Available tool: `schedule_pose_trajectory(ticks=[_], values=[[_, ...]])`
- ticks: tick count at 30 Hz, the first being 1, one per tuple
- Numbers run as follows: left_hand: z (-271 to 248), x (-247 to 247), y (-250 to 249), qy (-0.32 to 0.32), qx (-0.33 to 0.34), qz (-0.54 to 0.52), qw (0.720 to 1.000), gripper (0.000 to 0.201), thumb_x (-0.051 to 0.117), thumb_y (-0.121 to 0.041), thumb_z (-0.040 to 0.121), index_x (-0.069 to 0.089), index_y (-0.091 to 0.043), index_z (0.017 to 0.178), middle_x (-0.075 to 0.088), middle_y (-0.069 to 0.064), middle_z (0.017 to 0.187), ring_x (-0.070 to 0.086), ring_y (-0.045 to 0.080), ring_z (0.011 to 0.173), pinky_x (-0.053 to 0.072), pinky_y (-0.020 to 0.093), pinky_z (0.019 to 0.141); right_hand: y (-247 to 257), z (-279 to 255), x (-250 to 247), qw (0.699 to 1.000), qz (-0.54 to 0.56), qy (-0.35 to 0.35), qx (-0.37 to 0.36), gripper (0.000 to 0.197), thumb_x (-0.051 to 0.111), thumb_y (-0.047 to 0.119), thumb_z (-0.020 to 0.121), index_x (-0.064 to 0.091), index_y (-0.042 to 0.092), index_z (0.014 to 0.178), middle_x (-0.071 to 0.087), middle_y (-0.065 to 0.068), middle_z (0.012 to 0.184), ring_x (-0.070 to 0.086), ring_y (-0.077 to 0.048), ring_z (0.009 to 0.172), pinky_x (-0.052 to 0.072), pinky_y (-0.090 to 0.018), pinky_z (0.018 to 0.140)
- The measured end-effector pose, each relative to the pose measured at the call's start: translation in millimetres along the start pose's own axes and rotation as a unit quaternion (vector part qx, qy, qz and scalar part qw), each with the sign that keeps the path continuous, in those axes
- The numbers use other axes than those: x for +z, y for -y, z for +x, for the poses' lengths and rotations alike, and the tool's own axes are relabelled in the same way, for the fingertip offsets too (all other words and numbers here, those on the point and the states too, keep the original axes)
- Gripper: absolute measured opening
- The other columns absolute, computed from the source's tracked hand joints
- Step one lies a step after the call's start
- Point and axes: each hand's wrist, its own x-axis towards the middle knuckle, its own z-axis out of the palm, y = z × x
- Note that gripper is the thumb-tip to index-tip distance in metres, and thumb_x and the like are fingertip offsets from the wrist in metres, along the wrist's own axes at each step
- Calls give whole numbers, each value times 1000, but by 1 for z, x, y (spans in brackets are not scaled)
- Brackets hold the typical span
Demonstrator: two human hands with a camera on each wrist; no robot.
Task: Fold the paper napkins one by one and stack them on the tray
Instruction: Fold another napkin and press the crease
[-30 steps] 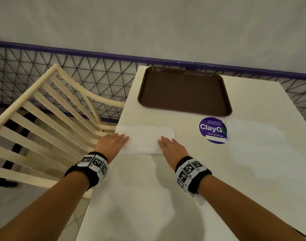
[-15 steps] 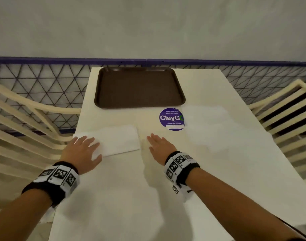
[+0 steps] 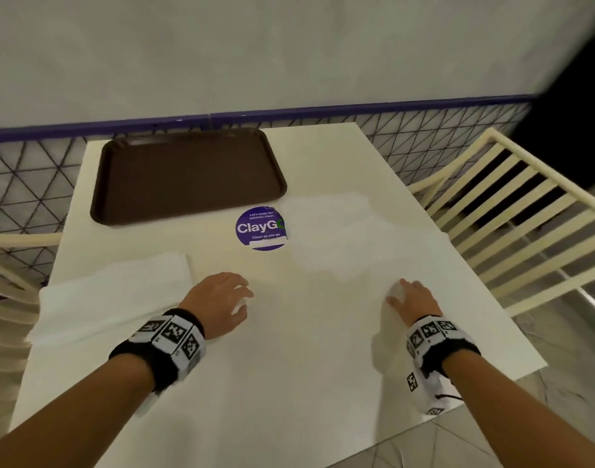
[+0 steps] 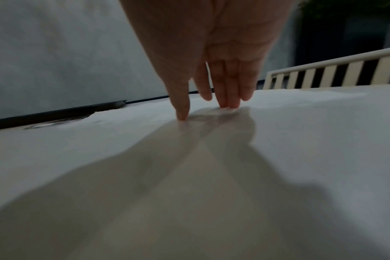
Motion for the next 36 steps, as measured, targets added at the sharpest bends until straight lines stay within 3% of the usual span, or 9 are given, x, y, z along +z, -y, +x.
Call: schedule_pose_trajectory(ticks=[7,11,15,18,20,22,25,31,36], values=[[21,9,-30,47,26,-9,999,23,61,-32,67,72,-20,84,69,-4,81,69,14,67,58,26,53,11,-12,14,977,-118,-96,-152,26,48,5,90,58,1,114,56,-15,116,56,-28,107,45,-34,85],[30,7,-47,36,-9,-45,998,67,78,-22,67,54,-15,129,58,4,128,60,20,112,48,30,91,40,-24,18,947,-109,-114,-280,36,90,11,25,64,14,50,59,0,52,58,-16,42,43,-20,37],[25,9,-56,43,26,-7,999,95,89,-26,45,48,-13,130,61,6,126,64,24,108,52,37,86,83,-53,27,890,-102,-108,-431,34,88,8,29,63,12,52,60,1,52,57,-16,41,41,-14,39],[12,16,-51,66,43,3,997,80,92,-31,35,65,-15,108,71,-1,106,70,21,94,57,37,72,104,-71,40,853,-53,-82,-513,30,86,4,38,68,8,61,64,-3,56,60,-20,43,43,-15,38],[-1,17,-48,83,55,7,995,43,88,-28,51,74,-15,89,74,-2,92,71,21,90,57,33,71,113,-82,46,837,-39,-58,-543,22,77,1,57,69,1,78,67,-11,67,65,-26,53,48,-22,43],[-17,19,-43,107,-6,-36,994,28,65,-26,84,68,-12,108,66,0,114,60,18,111,48,24,90,120,-89,45,856,-54,1,-514,26,57,7,84,61,0,108,64,-16,100,64,-31,87,52,-34,68],[-50,25,-37,143,-111,-108,977,34,46,-25,96,54,-14,128,54,0,132,48,15,123,32,21,101,118,-95,46,883,-83,95,-453,38,49,23,92,46,11,128,49,-6,130,50,-25,116,41,-33,94],[-97,16,-29,135,-202,-179,953,16,45,-27,96,39,-32,82,56,3,75,53,23,72,34,25,58,96,-91,52,886,-102,123,-435,58,53,32,92,31,24,144,16,9,157,15,-8,145,12,-22,117],[-106,9,-28,128,-272,-226,926,12,46,-31,96,43,-21,90,62,9,81,58,24,75,37,22,58,95,-85,38,903,-49,160,-396,43,47,22,97,43,19,139,33,2,152,31,-13,141,21,-27,116]])
